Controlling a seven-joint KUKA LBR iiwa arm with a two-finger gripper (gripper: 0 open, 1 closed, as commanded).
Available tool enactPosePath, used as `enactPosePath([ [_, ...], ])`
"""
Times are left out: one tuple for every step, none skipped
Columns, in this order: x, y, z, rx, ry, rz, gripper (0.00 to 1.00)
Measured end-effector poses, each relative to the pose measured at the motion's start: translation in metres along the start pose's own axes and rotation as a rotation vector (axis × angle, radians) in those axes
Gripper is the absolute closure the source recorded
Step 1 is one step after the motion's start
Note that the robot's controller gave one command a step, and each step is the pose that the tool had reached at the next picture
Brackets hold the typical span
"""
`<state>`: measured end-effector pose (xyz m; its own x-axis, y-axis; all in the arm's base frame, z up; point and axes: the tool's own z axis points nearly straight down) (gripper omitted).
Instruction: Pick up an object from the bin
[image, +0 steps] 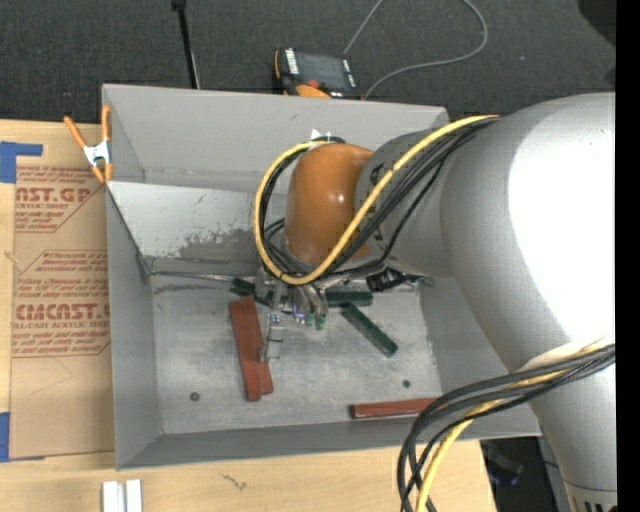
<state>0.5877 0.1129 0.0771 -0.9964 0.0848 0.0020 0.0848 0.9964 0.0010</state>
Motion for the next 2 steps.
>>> enactPosePath([
  [-0.006, -0.039, -0.044, 0.000, -0.007, 0.039, 0.00],
  [-0.005, -0.038, 0.008, 0.000, 0.001, 0.183, 0.00],
])
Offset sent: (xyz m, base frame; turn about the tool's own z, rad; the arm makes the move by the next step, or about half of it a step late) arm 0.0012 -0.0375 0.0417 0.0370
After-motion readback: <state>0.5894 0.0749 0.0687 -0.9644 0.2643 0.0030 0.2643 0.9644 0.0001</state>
